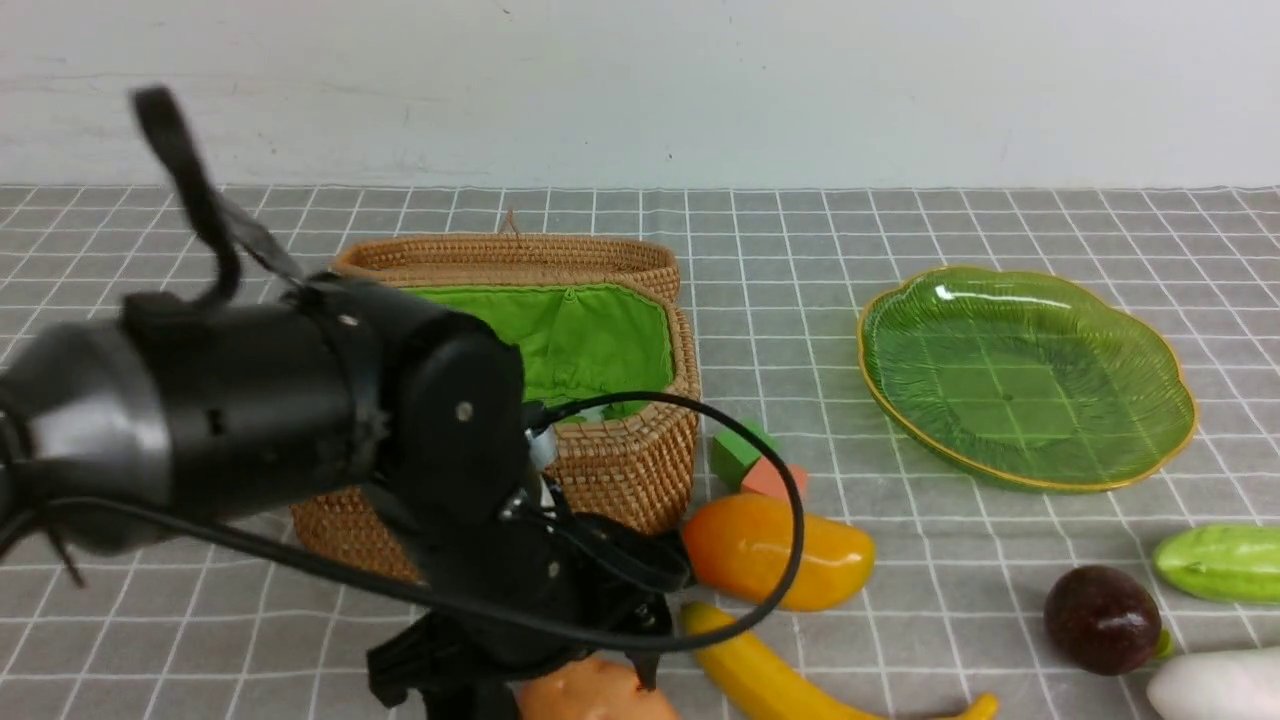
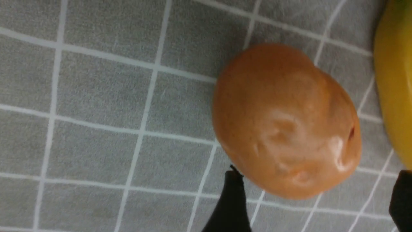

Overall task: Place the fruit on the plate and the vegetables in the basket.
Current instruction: Grab a potato with your left arm and place it in the basket on the left

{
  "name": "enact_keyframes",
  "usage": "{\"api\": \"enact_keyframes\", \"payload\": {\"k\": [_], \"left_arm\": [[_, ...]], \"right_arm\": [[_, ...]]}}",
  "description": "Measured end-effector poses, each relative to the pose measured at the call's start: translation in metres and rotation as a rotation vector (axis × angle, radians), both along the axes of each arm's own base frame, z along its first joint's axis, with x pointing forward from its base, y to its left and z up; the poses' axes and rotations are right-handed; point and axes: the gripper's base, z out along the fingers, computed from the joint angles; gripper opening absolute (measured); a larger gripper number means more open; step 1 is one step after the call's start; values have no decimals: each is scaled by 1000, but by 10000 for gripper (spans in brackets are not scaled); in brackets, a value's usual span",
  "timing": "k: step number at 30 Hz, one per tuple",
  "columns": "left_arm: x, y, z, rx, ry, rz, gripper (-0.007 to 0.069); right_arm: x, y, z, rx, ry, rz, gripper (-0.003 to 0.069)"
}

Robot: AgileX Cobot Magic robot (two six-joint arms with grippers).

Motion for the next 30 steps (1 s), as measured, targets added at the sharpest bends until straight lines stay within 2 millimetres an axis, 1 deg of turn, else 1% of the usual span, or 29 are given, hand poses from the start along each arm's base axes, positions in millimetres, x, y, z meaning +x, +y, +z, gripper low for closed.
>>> {"api": "enact_keyframes", "payload": {"k": [3, 4, 6, 11, 14, 16, 20, 23, 30], "left_arm": [[9, -4, -14, 7, -13, 50, 593], [10, -5, -15, 7, -15, 51, 593], [14, -8, -27, 16, -8, 63, 593], [17, -9, -38, 37, 11, 65, 592], [17, -9, -39, 39, 9, 64, 589], [17, -9, -39, 43, 12, 62, 575], [16, -9, -38, 55, 9, 21, 523], [15, -8, -37, 62, 1, -16, 521], [12, -5, -18, 45, -63, -87, 521]], "right_arm": [[0, 0, 0, 0, 0, 0, 242], [0, 0, 0, 0, 0, 0, 242], [0, 0, 0, 0, 0, 0, 242], [0, 0, 0, 0, 0, 0, 242], [0, 0, 0, 4, 0, -1, 242], [0, 0, 0, 4, 0, -1, 242], [0, 0, 0, 4, 0, -1, 242], [0, 0, 0, 4, 0, -1, 242], [0, 0, 0, 4, 0, -1, 242]]}}
